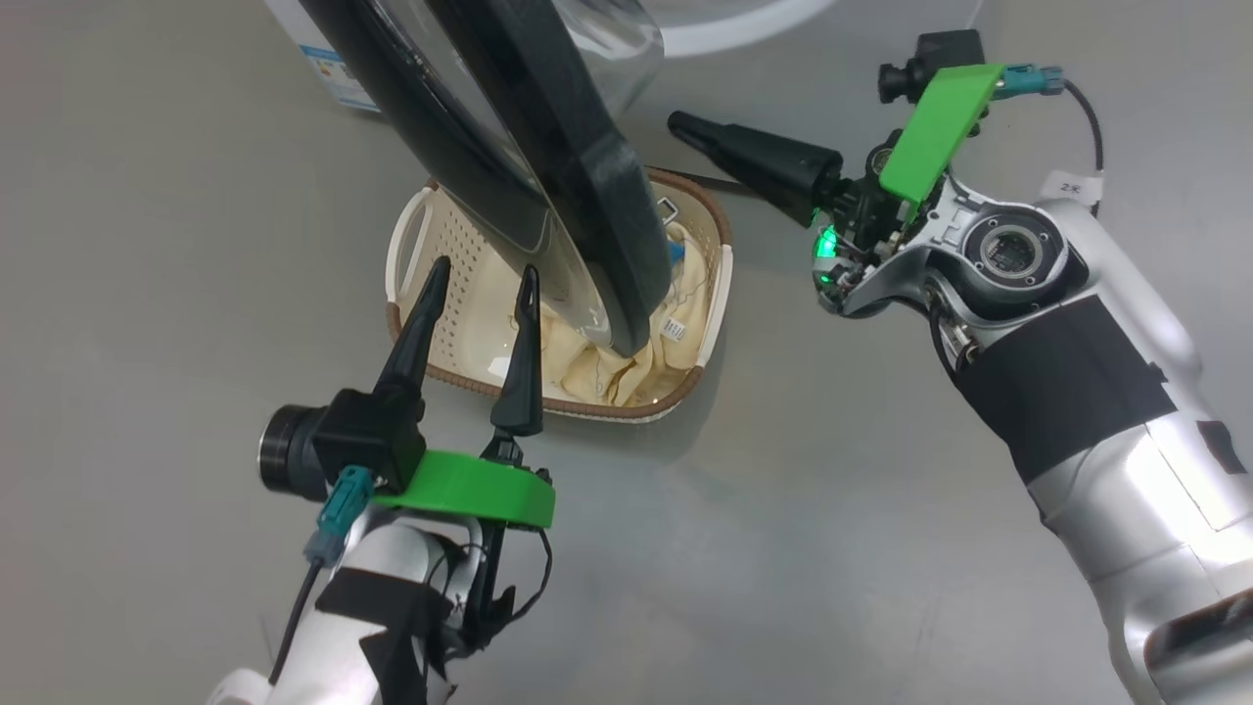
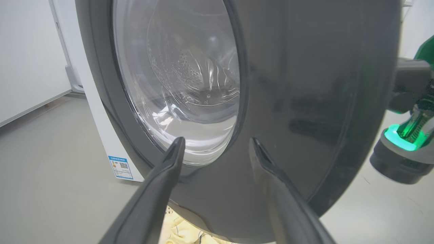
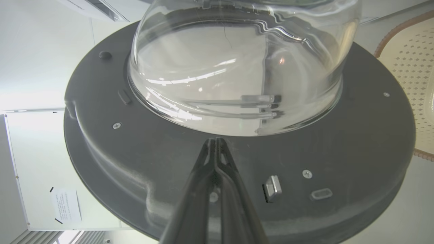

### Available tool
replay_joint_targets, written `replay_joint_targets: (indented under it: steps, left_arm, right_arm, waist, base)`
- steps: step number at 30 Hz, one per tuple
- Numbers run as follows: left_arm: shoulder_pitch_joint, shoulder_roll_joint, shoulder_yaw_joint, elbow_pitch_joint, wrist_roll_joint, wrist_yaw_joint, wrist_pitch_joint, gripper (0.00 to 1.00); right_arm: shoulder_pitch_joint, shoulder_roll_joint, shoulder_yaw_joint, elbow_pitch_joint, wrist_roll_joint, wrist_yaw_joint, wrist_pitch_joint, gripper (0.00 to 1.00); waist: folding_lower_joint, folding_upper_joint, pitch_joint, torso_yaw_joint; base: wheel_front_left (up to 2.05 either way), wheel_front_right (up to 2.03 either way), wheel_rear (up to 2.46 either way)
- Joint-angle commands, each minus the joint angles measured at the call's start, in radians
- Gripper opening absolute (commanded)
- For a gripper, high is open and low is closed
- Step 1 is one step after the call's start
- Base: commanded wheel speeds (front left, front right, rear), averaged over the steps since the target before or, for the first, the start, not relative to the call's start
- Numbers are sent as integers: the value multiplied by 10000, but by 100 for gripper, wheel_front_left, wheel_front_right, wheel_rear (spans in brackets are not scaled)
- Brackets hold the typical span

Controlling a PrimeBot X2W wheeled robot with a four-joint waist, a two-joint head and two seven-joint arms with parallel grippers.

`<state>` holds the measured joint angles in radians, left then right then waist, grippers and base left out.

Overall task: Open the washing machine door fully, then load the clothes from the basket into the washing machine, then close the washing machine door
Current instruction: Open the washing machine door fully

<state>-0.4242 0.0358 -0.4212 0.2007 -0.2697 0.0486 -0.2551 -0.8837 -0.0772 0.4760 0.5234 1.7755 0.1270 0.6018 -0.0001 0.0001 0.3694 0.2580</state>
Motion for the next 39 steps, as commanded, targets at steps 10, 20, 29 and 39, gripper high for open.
replay_joint_targets:
  steps: [10,20,29,39]
  left_arm:
    - [71,145,664,-23,224,-98,-67,100]
    - [256,154,1113,245,457,-271,-67,100]
    - [542,161,1418,537,435,-386,-67,100]
    - [997,345,1750,671,469,-411,-67,100]
  right_arm:
    - [436,-502,-1108,-924,-1184,37,-3313,31]
    - [1493,-2108,-1258,-1875,-4813,37,-6464,100]
    - [2628,-2636,-2155,-1619,-9433,37,-8293,100]
    - [4865,-1582,-4231,-2899,-14004,37,-8298,100]
  waist:
    - [1,-1,-300,-407]
    - [1,-1,-766,-806]
    - [1,-1,-1360,-1078]
    - [1,-1,-1984,-1585]
  base:
    - [0,0,0]
    - [0,0,0]
    - [0,0,0]
    - [0,0,0]
